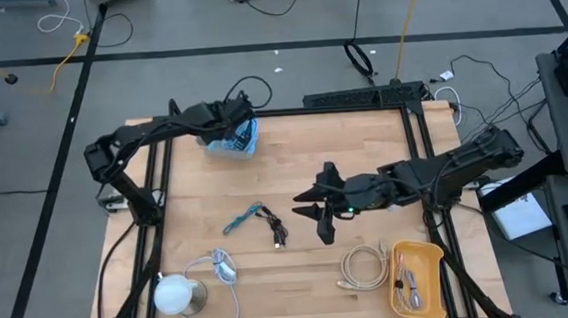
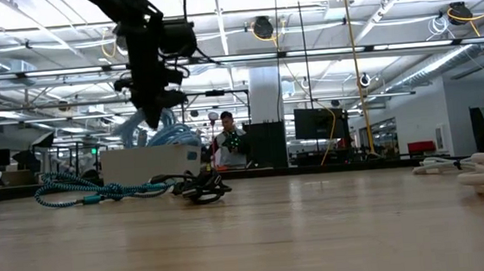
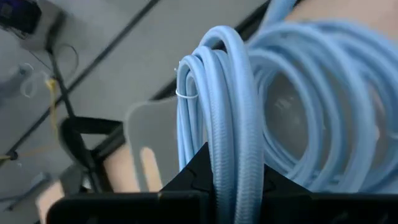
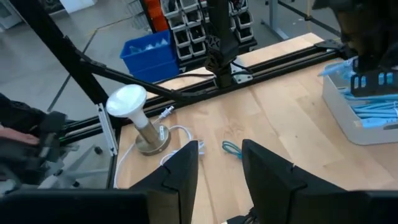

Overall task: Pick & Place USB Port
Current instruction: Put the blue HDMI cable into the gray bin

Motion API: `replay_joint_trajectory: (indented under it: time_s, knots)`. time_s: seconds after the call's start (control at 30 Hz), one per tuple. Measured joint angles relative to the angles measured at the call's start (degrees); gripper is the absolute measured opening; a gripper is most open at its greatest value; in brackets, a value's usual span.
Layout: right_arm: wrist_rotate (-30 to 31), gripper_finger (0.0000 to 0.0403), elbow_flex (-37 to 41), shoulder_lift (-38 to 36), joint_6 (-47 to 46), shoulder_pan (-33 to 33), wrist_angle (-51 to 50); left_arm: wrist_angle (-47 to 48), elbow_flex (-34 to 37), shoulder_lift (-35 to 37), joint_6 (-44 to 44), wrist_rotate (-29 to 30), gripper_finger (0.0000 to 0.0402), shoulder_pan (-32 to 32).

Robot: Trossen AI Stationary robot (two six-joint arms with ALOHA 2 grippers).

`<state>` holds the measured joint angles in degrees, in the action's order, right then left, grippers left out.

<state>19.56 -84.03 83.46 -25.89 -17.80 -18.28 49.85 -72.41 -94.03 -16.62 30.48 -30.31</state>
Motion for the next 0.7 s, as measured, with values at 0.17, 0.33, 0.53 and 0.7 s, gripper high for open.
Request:
replay_joint_trajectory:
  time_s: [0.17, 0.33, 0.53, 0.7]
  knots:
    - [0.19, 0.0116, 0.02, -0.61, 0.06, -0.15, -0.16, -2.87, 4.84, 0.01, -1.48, -1.75, 0.0027, -1.10]
    - [1.36, 0.0116, 0.02, -1.10, 0.68, -0.36, 0.02, -5.49, 7.47, 0.02, -3.00, -3.09, 0.0027, -1.70]
    - [1.51, 0.0116, 0.01, -1.18, 1.05, -0.33, 0.02, -12.35, 7.44, 1.88, -3.34, -7.92, 0.0050, -1.71]
    - [1.52, 0.0116, 0.02, -1.18, 1.16, -0.31, 0.02, -13.87, 7.35, 4.14, -3.15, -9.53, 0.0091, -2.88]
